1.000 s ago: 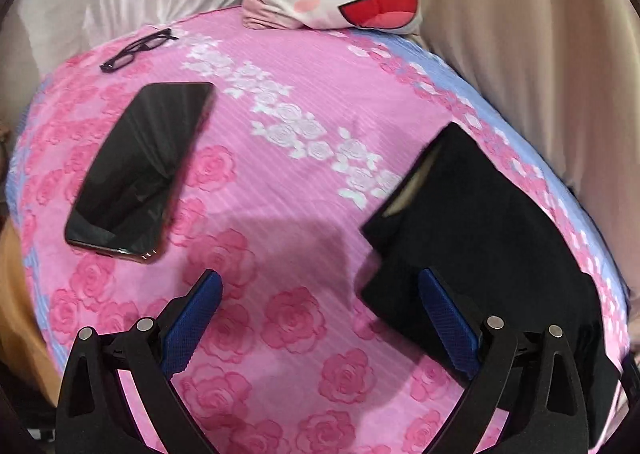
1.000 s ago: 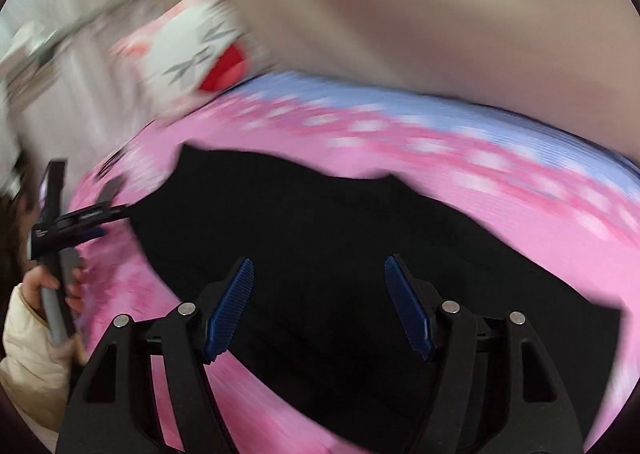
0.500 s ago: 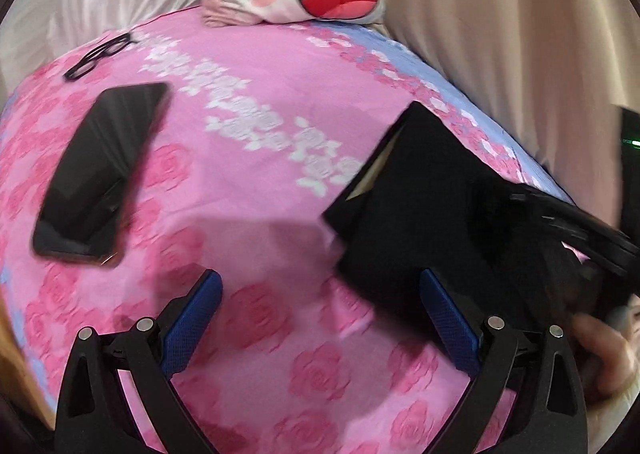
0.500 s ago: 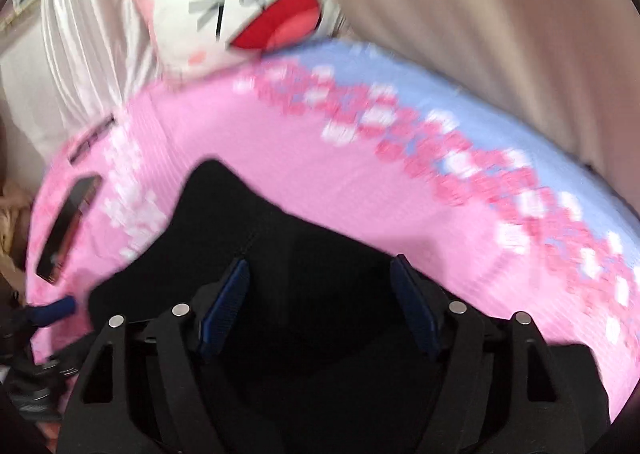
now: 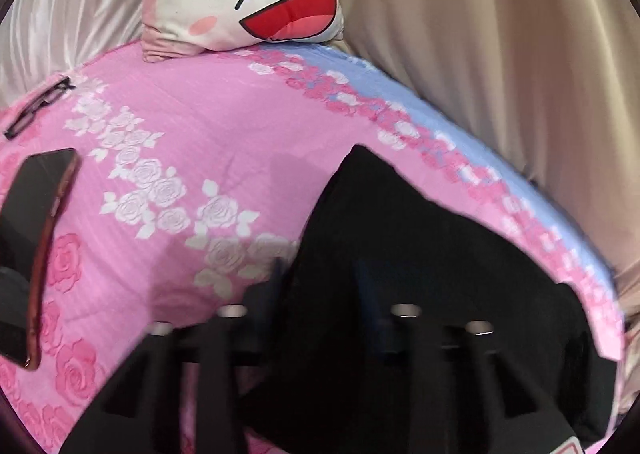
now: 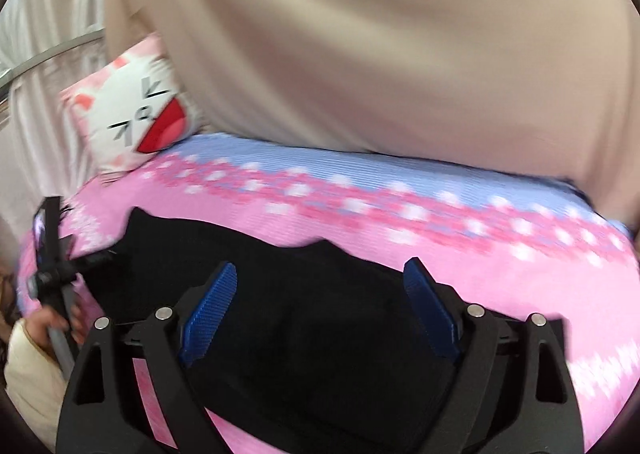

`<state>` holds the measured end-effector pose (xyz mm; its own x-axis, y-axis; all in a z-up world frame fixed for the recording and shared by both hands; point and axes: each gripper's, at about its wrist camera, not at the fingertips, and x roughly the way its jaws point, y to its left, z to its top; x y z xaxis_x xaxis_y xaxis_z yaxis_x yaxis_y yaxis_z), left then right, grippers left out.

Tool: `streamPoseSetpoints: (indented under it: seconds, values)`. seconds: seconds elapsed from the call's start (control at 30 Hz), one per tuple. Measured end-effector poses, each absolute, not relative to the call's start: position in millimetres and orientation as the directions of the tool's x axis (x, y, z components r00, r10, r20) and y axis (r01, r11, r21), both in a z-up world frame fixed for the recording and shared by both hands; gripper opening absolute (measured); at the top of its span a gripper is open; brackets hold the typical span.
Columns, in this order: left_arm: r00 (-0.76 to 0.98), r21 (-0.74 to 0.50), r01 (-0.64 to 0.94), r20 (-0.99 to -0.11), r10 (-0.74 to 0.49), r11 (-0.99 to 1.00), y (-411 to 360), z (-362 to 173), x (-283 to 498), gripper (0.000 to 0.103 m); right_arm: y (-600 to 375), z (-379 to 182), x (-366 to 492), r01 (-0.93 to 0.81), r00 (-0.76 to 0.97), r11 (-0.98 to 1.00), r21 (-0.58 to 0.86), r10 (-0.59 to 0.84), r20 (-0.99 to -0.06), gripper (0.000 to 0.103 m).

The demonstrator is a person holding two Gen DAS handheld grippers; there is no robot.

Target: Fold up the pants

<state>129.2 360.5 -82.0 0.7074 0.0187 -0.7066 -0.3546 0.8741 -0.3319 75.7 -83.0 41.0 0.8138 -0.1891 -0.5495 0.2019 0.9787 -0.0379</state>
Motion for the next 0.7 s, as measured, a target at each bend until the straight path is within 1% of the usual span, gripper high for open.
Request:
streamPoseSetpoints:
  seconds: [0.03, 0.1, 0.13, 0.23, 0.3, 0.33, 0.37, 0.4, 0.47, 0.5, 0.57, 0.6, 0.67, 0.7]
  values:
    - [0.718, -0.335, -0.339, -0.696, 0.012, 0.879, 360, -76, 129, 0.018, -93, 42, 64, 0.231, 0.806, 0.972, -0.040, -0.215, -0.551, 0.084]
    - [0.739, -0.303, -0.307, -0.673, 0.026, 0.902, 349, -60, 128, 0.015, -119, 42, 40, 0.306, 0.785, 0.951, -0.041, -0.276, -0.555, 0.085]
    - [0.757, -0.284, -0.286, -0.652, 0.034, 0.915, 340, -47, 127, 0.014, -130, 42, 29, 0.337, 0.776, 0.941, -0.039, -0.301, -0.555, 0.085]
    - [0.816, -0.260, -0.177, -0.578, -0.006, 0.949, 301, -2, 123, 0.012, -166, 41, -7, 0.434, 0.745, 0.901, -0.024, -0.374, -0.553, 0.085]
    - [0.851, -0.243, -0.068, -0.520, -0.071, 0.968, 260, 32, 121, 0.009, -189, 39, -34, 0.494, 0.726, 0.869, 0.001, -0.412, -0.551, 0.085]
    - [0.864, -0.242, 0.000, -0.489, -0.122, 0.970, 237, 47, 119, 0.002, -199, 38, -46, 0.517, 0.721, 0.856, 0.015, -0.426, -0.547, 0.085]
    - [0.862, -0.242, 0.049, -0.480, -0.163, 0.969, 219, 57, 120, 0.002, -211, 38, -61, 0.544, 0.714, 0.838, 0.033, -0.442, -0.543, 0.086]
    - [0.857, -0.229, 0.125, -0.466, -0.221, 0.965, 184, 72, 121, 0.002, -221, 37, -74, 0.564, 0.709, 0.824, 0.048, -0.454, -0.539, 0.086]
    - [0.847, -0.180, 0.225, -0.450, -0.284, 0.957, 132, 86, 120, 0.002, -239, 36, -99, 0.601, 0.701, 0.795, 0.085, -0.473, -0.534, 0.086]
    - [0.835, -0.151, 0.282, -0.448, -0.320, 0.948, 94, 90, 120, 0.002, -249, 34, -112, 0.613, 0.702, 0.782, 0.111, -0.475, -0.531, 0.086]
    - [0.802, -0.127, 0.358, -0.466, -0.374, 0.925, 42, 87, 119, 0.002, -264, 30, -133, 0.631, 0.700, 0.762, 0.144, -0.480, -0.529, 0.086]
    - [0.762, -0.138, 0.419, -0.483, -0.431, 0.897, 7, 79, 118, 0.002, -269, 28, -142, 0.638, 0.697, 0.755, 0.150, -0.484, -0.529, 0.086]
    - [0.702, -0.144, 0.483, -0.525, -0.481, 0.864, -40, 62, 114, 0.003, -280, 24, -162, 0.658, 0.684, 0.737, 0.154, -0.500, -0.532, 0.086]
    - [0.659, -0.135, 0.523, -0.562, -0.500, 0.842, -76, 44, 109, 0.003, -286, 21, -170, 0.665, 0.679, 0.730, 0.160, -0.501, -0.536, 0.086]
